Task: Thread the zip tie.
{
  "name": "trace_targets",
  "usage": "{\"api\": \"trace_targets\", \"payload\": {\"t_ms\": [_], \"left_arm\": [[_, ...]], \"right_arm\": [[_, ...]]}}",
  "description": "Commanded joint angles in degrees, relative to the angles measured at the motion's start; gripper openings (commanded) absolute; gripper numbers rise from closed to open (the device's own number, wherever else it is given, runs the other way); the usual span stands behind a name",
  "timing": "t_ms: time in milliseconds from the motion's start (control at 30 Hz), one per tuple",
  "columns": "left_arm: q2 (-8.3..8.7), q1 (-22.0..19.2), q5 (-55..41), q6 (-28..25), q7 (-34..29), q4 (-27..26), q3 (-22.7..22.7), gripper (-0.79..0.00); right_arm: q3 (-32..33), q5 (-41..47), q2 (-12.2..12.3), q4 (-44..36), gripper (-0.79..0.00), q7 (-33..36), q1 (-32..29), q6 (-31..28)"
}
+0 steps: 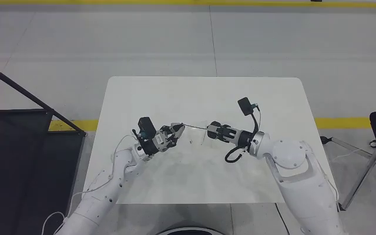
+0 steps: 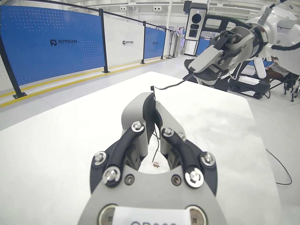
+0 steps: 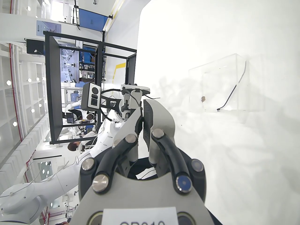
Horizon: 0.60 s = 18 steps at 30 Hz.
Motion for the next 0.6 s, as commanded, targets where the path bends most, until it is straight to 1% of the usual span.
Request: {"api": "trace_targets", "payload": {"t_ms": [0, 567], "left_arm": [[-0.01, 0.02, 0.03, 0.01, 0.02, -0.01, -0.01, -0.785], [-0.11, 0.27, 0.20, 0.28, 0.36, -0.14, -0.11, -0.785]], "right_arm": [[-0.17, -0.04, 0.02, 0.09, -0.785, -0.03, 0.17, 0.28], [-0.73, 0.06, 0.34, 0.45, -0.785, -0.02, 0.87, 1.66]]}}
